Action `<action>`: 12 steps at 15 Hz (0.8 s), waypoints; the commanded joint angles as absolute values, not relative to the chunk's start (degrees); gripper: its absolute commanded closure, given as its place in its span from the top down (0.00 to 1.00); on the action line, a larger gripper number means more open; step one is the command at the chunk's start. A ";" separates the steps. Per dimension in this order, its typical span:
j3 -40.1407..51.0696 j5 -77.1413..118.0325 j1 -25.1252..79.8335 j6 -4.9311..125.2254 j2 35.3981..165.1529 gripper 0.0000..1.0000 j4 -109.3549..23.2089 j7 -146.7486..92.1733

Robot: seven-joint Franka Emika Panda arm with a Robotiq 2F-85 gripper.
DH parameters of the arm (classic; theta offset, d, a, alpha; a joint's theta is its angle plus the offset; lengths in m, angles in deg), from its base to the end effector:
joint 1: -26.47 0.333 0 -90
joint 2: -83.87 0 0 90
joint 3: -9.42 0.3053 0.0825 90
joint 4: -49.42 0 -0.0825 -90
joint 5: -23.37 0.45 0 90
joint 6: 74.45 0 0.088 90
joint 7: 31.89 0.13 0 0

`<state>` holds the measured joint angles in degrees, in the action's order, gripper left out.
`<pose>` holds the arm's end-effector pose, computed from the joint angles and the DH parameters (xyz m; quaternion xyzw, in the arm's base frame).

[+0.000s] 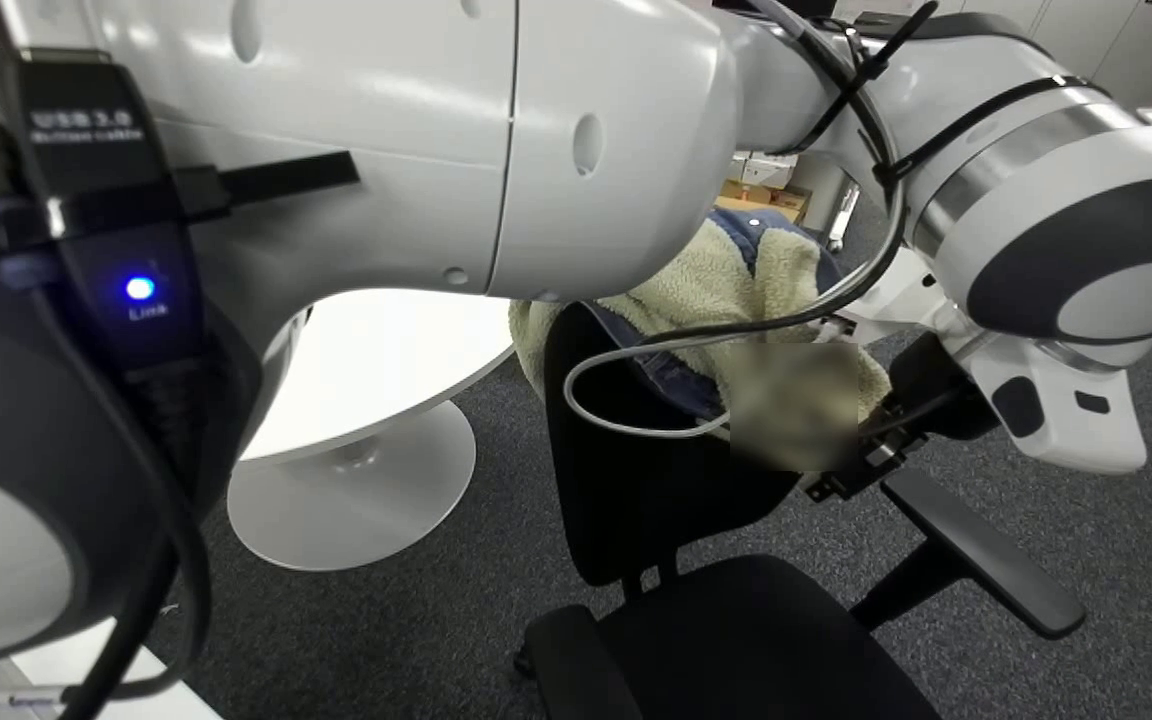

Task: Put the jersey on the table

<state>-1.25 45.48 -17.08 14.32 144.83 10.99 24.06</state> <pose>0.5777 -0.5959 0.2813 -0.5887 0.7961 0.0927 0.1057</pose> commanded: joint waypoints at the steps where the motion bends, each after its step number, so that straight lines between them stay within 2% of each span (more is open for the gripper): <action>1: -0.47 46.77 -17.51 13.03 144.24 1.00 10.58 25.06; 12: -0.94 46.37 -17.34 13.50 144.85 1.00 9.26 25.92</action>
